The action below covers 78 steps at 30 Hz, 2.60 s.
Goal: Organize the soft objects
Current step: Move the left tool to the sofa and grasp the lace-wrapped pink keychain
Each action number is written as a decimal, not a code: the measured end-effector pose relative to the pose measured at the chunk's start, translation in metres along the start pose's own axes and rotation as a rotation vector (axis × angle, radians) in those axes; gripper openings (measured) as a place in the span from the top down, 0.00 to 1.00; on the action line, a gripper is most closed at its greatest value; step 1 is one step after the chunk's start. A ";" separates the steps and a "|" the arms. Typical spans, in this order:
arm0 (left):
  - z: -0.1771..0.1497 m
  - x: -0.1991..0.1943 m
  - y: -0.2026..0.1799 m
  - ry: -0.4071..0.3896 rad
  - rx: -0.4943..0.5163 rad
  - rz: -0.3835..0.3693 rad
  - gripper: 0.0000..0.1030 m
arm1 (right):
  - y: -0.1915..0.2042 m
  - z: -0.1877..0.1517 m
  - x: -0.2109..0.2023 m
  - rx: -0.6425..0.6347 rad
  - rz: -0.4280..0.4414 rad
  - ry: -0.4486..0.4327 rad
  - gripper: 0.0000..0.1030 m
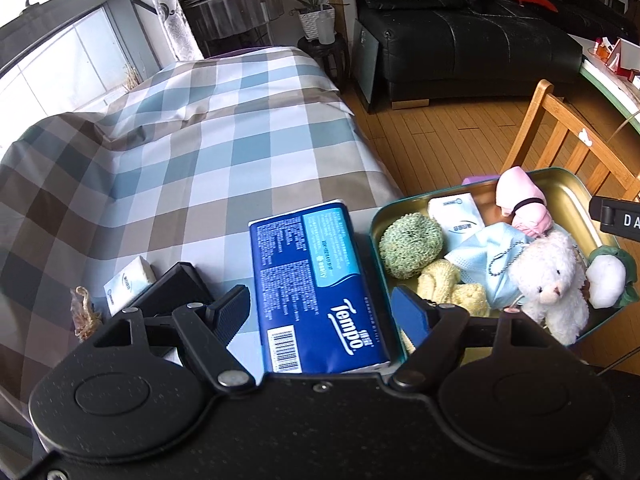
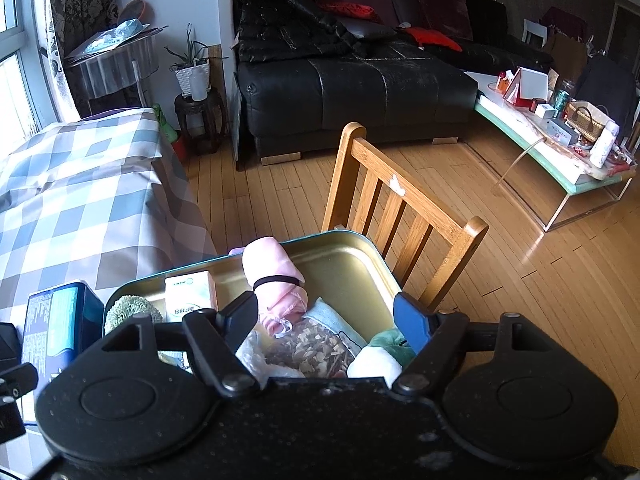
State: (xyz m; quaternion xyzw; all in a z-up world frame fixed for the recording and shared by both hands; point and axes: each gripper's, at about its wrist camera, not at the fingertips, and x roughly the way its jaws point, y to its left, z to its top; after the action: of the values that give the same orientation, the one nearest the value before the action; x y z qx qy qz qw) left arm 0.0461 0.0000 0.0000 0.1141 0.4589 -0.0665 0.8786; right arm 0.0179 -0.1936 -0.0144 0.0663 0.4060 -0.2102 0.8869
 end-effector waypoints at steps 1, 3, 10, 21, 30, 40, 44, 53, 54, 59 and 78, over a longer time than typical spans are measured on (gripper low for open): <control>-0.001 0.001 0.006 0.001 -0.008 0.005 0.29 | 0.002 0.000 0.000 -0.004 -0.001 -0.002 0.28; -0.003 0.002 0.017 0.005 -0.025 0.017 0.29 | 0.005 -0.001 0.000 -0.012 -0.005 -0.005 0.28; -0.011 0.010 0.065 0.025 -0.115 0.068 0.29 | 0.016 -0.004 0.001 -0.052 -0.023 -0.008 0.27; -0.023 0.024 0.152 0.040 -0.275 0.169 0.29 | 0.031 -0.009 0.000 -0.095 -0.035 -0.010 0.26; -0.030 0.043 0.220 0.065 -0.389 0.239 0.29 | 0.039 -0.008 -0.002 -0.104 -0.022 -0.016 0.26; -0.035 0.078 0.261 0.106 -0.421 0.250 0.29 | 0.062 -0.011 -0.003 -0.171 -0.020 -0.029 0.25; -0.040 0.091 0.267 0.134 -0.416 0.259 0.29 | 0.072 -0.012 -0.002 -0.202 -0.018 -0.030 0.25; -0.053 0.116 0.276 0.186 -0.420 0.224 0.29 | 0.085 -0.014 0.001 -0.249 -0.010 -0.025 0.24; -0.054 0.118 0.277 0.191 -0.426 0.215 0.29 | 0.087 -0.015 0.000 -0.253 -0.006 -0.029 0.24; -0.056 0.127 0.280 0.197 -0.438 0.178 0.29 | 0.095 -0.017 -0.004 -0.276 0.019 -0.055 0.24; -0.060 0.146 0.284 0.198 -0.465 0.075 0.51 | 0.158 -0.039 -0.034 -0.332 0.238 -0.098 0.22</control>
State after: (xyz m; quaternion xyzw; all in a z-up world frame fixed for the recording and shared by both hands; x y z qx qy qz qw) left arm 0.1444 0.2877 -0.1136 -0.0682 0.5409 0.0850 0.8340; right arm 0.0387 -0.0286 -0.0228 -0.0436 0.3805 -0.0370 0.9230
